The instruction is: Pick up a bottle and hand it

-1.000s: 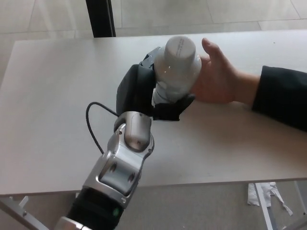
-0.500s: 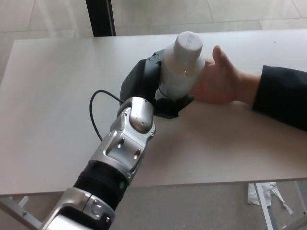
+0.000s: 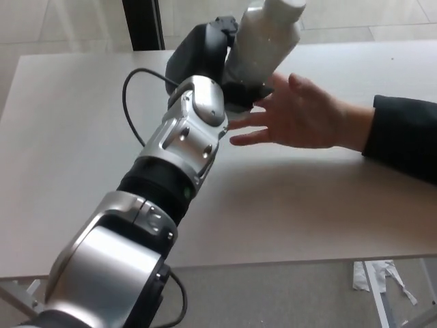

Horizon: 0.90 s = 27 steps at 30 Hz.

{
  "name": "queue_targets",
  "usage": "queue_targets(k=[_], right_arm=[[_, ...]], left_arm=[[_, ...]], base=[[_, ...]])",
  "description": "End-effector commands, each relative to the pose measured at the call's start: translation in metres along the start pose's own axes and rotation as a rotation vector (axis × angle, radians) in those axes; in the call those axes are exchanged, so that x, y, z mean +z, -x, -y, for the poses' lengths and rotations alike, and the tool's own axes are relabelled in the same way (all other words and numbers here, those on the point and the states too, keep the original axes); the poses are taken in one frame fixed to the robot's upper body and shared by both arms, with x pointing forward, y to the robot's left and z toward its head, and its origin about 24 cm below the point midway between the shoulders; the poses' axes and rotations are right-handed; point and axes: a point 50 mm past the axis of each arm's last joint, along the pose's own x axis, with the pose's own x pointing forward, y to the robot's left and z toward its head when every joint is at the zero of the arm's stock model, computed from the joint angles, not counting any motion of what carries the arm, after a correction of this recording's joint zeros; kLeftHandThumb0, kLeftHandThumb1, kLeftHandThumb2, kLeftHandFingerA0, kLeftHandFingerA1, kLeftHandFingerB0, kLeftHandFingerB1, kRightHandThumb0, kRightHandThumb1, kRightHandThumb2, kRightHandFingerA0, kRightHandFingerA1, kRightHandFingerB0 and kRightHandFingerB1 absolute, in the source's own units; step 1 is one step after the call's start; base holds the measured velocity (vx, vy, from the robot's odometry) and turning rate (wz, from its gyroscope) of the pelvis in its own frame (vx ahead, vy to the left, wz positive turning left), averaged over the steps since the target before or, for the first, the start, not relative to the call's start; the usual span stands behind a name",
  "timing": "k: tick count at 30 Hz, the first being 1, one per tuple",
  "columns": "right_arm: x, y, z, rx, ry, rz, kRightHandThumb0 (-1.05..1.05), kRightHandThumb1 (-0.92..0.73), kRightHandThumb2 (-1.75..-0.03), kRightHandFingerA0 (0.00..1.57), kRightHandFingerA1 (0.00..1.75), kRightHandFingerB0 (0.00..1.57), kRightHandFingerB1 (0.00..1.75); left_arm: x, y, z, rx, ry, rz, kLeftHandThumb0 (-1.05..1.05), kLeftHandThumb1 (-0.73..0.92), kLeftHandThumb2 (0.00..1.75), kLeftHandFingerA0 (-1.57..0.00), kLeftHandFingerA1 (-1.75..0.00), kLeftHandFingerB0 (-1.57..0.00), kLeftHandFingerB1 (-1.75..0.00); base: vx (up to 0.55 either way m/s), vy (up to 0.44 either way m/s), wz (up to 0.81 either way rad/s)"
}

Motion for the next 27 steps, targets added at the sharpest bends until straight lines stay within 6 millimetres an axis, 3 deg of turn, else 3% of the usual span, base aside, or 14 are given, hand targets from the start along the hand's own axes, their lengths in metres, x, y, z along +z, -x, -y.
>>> queue_targets(k=[1, 2, 3, 5, 8, 10, 11, 12, 13, 14, 15, 16, 20, 27], right_arm=[[0.002, 0.002, 0.001, 0.022, 0.013, 0.024, -0.57, -0.67, -0.60, 0.47, 0.72, 0.38, 0.52], [0.004, 0.003, -0.001, 0.031, -0.005, 0.036, -0.57, -0.65, -0.61, 0.47, 0.74, 0.38, 0.52], [0.005, 0.004, -0.001, 0.038, 0.000, 0.037, -0.60, -0.48, -0.94, 0.54, 0.77, 0.34, 0.60], [0.008, 0.007, -0.002, 0.063, 0.007, 0.046, -0.59, -0.67, -0.63, 0.71, 0.91, 0.37, 0.57], [0.009, 0.006, -0.003, 0.064, -0.022, 0.041, -0.60, -0.62, -0.63, 0.90, 0.98, 0.38, 0.57], [0.011, 0.006, -0.003, 0.064, -0.021, 0.044, -0.60, -0.63, -0.63, 0.92, 0.94, 0.38, 0.58], [0.011, 0.006, -0.004, 0.066, -0.019, 0.044, -0.61, -0.48, -0.93, 0.98, 0.98, 0.38, 0.63], [0.011, 0.006, -0.004, 0.064, -0.028, 0.041, -0.59, -0.64, -0.62, 1.05, 1.01, 0.40, 0.56], [0.011, 0.006, -0.004, 0.063, -0.036, 0.040, -0.59, -0.47, -0.93, 1.08, 1.03, 0.38, 0.62], [0.011, 0.005, -0.004, 0.062, -0.041, 0.039, -0.59, -0.47, -0.93, 1.08, 1.03, 0.38, 0.62], [0.013, 0.005, -0.004, 0.065, -0.035, 0.037, -0.59, -0.63, -0.61, 1.09, 0.99, 0.40, 0.56], [0.012, 0.005, -0.005, 0.064, -0.026, 0.033, -0.58, -0.65, -0.61, 0.76, 0.85, 0.39, 0.56], [0.013, 0.004, -0.005, 0.070, -0.013, 0.046, -0.60, -0.64, -0.60, 0.72, 0.79, 0.40, 0.56], [0.013, 0.004, -0.005, 0.075, -0.008, 0.047, -0.58, -0.67, -0.61, 0.75, 0.82, 0.36, 0.51]], left_arm=[[0.048, -0.006, -0.010, 0.068, 0.072, 0.076, -0.23, 0.74, 0.68, -0.76, -1.33, -0.68, -0.67], [0.048, -0.005, -0.007, 0.054, 0.090, 0.069, -0.21, 0.76, 0.72, -0.77, -1.54, -0.72, -0.98], [0.048, -0.004, -0.003, 0.041, 0.103, 0.048, -0.18, 0.73, 0.71, -0.81, -1.51, -0.78, -0.81], [0.037, 0.002, 0.013, 0.026, 0.067, 0.050, -0.21, 0.74, 0.66, -0.83, -1.51, -0.74, -0.72], [0.021, 0.008, 0.026, 0.007, 0.031, 0.036, -0.25, 0.75, 0.63, -0.84, -1.23, -0.66, -0.60], [0.016, 0.010, 0.028, 0.001, 0.032, 0.031, -0.21, 0.73, 0.64, -0.83, -1.36, -0.71, -0.64], [0.010, 0.012, 0.031, -0.004, 0.026, 0.030, -0.21, 0.72, 0.63, -0.80, -1.17, -0.70, -0.64], [0.006, 0.013, 0.032, -0.011, 0.030, 0.018, -0.19, 0.73, 0.67, -0.74, -1.52, -0.71, -1.04], [0.003, 0.013, 0.034, -0.015, 0.033, 0.007, -0.20, 0.72, 0.67, -0.76, -1.37, -0.71, -0.84], [0.001, 0.014, 0.034, -0.017, 0.034, -0.001, -0.20, 0.72, 0.67, -0.76, -1.37, -0.71, -0.84], [-0.003, 0.015, 0.035, -0.021, 0.024, 0.003, -0.19, 0.73, 0.71, -0.79, -1.34, -0.73, -0.83], [-0.010, 0.017, 0.037, -0.030, 0.030, -0.017, -0.20, 0.77, 0.73, -0.79, -1.44, -0.75, -0.93], [-0.018, 0.018, 0.038, -0.040, 0.047, -0.058, -0.19, 0.77, 0.73, -0.81, -1.60, -0.74, -1.19], [-0.020, 0.017, 0.035, -0.029, 0.030, -0.063, -0.15, 0.73, 0.72, -0.78, -1.28, -0.79, -0.77]], base=[[0.00, 0.000, 0.00], [0.00, 0.000, 0.00], [0.00, 0.000, 0.00], [0.00, 0.000, 0.00], [0.00, 0.000, 0.00], [0.00, 0.000, 0.00], [0.00, 0.000, 0.00], [0.00, 0.000, 0.00], [0.00, 0.000, 0.00], [0.00, 0.000, 0.00], [0.00, 0.000, 0.00], [0.00, 0.000, 0.00], [0.00, 0.000, 0.00], [0.00, 0.000, 0.00]])
